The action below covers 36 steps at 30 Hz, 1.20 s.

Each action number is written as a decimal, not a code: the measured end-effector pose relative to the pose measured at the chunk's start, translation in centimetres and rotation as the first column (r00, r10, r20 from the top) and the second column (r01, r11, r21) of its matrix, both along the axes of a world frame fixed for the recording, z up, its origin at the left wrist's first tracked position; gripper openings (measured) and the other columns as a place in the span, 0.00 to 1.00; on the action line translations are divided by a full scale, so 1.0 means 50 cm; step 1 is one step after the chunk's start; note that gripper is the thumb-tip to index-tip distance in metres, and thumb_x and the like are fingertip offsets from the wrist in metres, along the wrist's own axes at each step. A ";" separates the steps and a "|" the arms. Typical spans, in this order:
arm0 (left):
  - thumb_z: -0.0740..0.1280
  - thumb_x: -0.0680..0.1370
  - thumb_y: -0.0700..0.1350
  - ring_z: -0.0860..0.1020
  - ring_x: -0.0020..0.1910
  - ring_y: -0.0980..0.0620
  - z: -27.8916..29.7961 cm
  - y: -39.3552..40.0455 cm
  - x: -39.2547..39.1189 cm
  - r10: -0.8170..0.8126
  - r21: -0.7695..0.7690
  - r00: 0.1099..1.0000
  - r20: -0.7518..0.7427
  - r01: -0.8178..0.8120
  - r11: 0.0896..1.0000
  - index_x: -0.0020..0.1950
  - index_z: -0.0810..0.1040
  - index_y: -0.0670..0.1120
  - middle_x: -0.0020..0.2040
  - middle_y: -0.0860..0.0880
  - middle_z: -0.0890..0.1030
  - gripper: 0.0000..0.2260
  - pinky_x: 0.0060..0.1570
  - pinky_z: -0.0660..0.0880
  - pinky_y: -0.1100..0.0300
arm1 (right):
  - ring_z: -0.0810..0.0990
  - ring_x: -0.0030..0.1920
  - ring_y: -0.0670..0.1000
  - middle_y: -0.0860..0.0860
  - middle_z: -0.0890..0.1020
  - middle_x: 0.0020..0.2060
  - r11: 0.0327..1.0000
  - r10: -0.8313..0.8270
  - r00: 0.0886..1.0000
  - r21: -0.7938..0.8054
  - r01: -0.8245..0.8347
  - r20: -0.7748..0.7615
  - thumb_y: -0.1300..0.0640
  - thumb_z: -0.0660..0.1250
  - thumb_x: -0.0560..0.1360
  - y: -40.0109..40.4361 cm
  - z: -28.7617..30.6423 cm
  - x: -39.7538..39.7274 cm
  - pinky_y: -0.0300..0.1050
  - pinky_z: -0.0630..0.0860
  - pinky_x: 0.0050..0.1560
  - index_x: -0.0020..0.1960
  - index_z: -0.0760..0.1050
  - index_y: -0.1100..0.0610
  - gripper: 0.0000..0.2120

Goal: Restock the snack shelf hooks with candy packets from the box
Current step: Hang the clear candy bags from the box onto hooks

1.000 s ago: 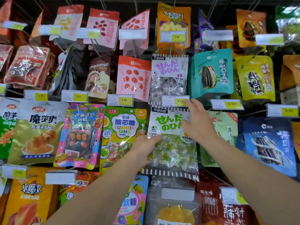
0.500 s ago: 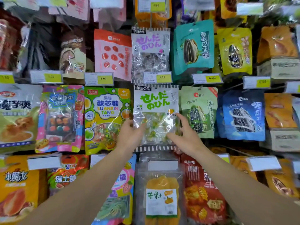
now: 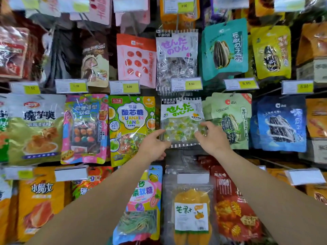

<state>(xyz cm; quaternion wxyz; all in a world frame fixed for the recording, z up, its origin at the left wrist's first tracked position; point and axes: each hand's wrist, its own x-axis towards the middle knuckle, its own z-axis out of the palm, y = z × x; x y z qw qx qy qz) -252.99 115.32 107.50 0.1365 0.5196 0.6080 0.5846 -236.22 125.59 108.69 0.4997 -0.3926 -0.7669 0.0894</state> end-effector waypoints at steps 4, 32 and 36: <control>0.69 0.77 0.42 0.84 0.43 0.45 0.001 -0.015 0.001 -0.108 -0.094 0.989 0.105 0.118 0.989 0.76 0.63 0.55 0.52 0.47 0.79 0.29 0.44 0.83 0.53 | 0.70 0.66 0.58 0.56 0.63 0.72 0.978 0.073 0.997 -0.200 -0.067 0.022 0.49 0.68 0.75 -0.033 -0.004 0.005 0.51 0.65 0.66 0.76 0.60 0.49 0.32; 0.71 0.76 0.45 0.79 0.58 0.50 -0.271 -0.480 -0.082 -0.136 -0.192 0.991 -0.011 0.131 0.973 0.67 0.77 0.45 0.61 0.47 0.81 0.20 0.56 0.75 0.58 | 0.68 0.70 0.55 0.55 0.70 0.71 0.951 0.027 0.954 -0.300 0.067 0.299 0.53 0.69 0.76 -0.577 -0.275 -0.057 0.44 0.65 0.65 0.73 0.66 0.56 0.28; 0.74 0.70 0.51 0.79 0.59 0.51 -0.374 -0.581 -0.088 -0.091 -0.275 0.995 0.040 0.099 0.956 0.64 0.78 0.45 0.60 0.46 0.81 0.25 0.65 0.72 0.53 | 0.70 0.69 0.56 0.55 0.70 0.69 0.911 0.124 0.933 -0.411 0.028 0.337 0.50 0.69 0.75 -0.670 -0.384 -0.075 0.45 0.67 0.62 0.74 0.64 0.56 0.30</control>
